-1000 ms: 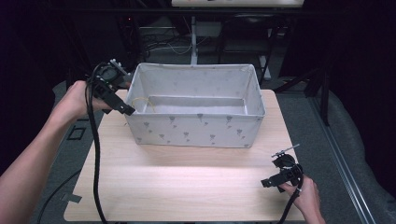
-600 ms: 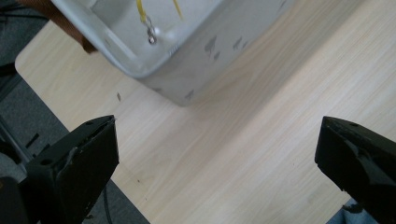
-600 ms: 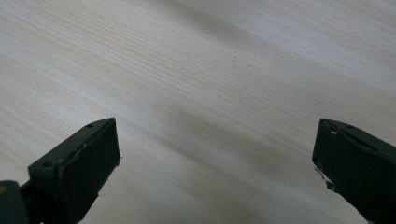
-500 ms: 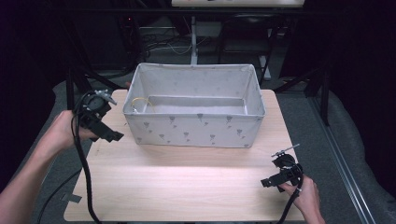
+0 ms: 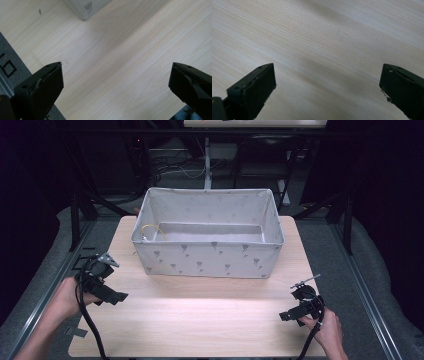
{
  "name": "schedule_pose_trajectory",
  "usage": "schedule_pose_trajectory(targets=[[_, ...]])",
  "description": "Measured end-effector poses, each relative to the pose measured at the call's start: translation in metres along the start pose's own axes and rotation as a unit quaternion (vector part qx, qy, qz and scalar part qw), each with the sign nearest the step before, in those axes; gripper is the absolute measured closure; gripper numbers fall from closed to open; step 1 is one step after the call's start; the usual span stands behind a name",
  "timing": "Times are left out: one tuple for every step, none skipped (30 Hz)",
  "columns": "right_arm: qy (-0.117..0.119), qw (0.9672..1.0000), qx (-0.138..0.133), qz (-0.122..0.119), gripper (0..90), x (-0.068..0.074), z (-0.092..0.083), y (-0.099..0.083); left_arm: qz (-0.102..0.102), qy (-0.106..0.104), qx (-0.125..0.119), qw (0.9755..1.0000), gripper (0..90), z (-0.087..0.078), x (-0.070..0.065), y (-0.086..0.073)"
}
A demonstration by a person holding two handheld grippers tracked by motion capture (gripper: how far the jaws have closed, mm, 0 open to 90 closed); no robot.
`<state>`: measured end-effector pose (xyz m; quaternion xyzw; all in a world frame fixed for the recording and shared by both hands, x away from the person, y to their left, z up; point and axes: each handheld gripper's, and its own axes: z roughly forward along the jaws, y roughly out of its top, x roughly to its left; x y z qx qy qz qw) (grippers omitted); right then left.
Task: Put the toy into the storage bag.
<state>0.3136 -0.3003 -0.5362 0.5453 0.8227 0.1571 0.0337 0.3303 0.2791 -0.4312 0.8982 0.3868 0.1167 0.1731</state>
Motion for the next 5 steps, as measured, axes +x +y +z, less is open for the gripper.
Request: schedule_pose_trajectory(targets=[[0.000,1.0000,0.000,-0.001,0.3,0.000,0.000,0.000,-0.004,0.000,-0.002,1.0000,0.0,0.004,-0.001,-0.004],[0.000,1.0000,0.000,-0.001,0.3,0.000,0.000,0.000,-0.008,-0.003,-0.001,1.0000,0.0,0.008,-0.001,-0.008],[0.000,1.0000,0.000,-0.001,0.3,0.000,0.000,0.000,-0.010,-0.005,-0.002,0.9999,0.0,0.012,-0.002,-0.012],[0.000,1.0000,0.000,-0.001,0.3,0.000,0.000,0.000,-0.015,-0.006,-0.003,0.9999,0.0,0.015,-0.003,-0.016],[0.000,1.0000,0.001,-0.001,0.3,0.000,0.000,0.000,-0.017,-0.007,-0.003,0.9998,0.0,0.019,-0.004,-0.019]])
